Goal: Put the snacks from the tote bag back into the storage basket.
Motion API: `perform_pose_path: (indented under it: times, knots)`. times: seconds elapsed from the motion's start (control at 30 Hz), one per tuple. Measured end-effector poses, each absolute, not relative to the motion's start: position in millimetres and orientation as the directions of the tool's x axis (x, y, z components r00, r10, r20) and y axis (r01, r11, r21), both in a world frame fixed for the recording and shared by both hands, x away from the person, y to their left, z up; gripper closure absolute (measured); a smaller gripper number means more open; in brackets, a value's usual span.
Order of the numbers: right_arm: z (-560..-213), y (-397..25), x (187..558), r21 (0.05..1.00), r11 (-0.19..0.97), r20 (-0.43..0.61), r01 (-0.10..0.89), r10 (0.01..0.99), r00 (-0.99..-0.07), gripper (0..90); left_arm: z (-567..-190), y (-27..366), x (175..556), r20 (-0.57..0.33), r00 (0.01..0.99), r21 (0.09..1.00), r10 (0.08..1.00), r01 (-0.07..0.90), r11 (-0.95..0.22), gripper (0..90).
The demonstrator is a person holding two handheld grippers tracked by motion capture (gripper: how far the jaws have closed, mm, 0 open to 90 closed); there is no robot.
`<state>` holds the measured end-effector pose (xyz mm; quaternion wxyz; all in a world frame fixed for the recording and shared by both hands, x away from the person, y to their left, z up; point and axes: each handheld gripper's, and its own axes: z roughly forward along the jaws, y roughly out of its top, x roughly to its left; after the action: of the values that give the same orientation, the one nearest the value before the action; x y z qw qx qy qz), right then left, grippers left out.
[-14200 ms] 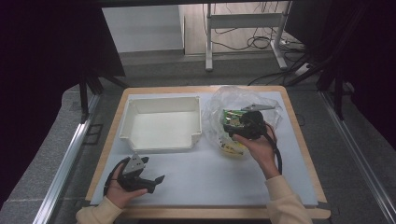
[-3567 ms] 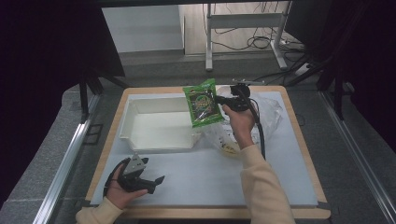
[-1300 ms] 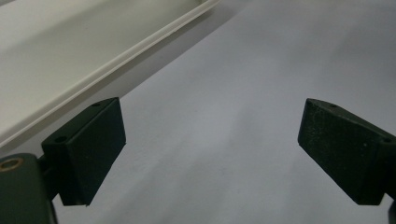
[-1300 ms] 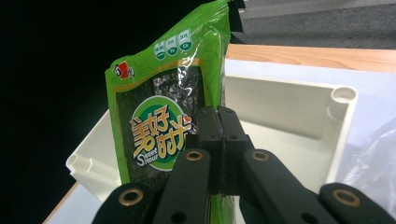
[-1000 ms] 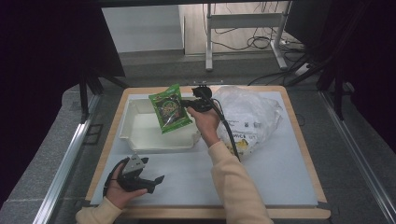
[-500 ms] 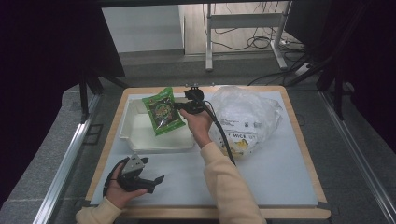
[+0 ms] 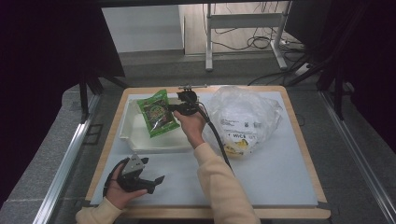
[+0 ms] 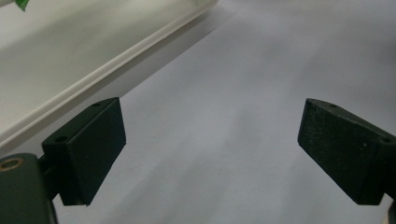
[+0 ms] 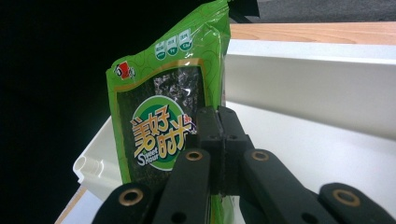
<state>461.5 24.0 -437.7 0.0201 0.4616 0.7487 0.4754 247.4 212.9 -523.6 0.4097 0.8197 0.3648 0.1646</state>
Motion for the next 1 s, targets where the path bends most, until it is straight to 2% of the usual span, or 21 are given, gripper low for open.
perform_pose_path:
  times: [1.0]
  knots:
    - [-472, 71, 465, 0.7, 0.112, 0.422, 0.705, 0.731, -0.536, 89.7, -523, 214, 247, -0.04, 0.679, 0.8, 0.733, 0.461, -0.384, 7.9]
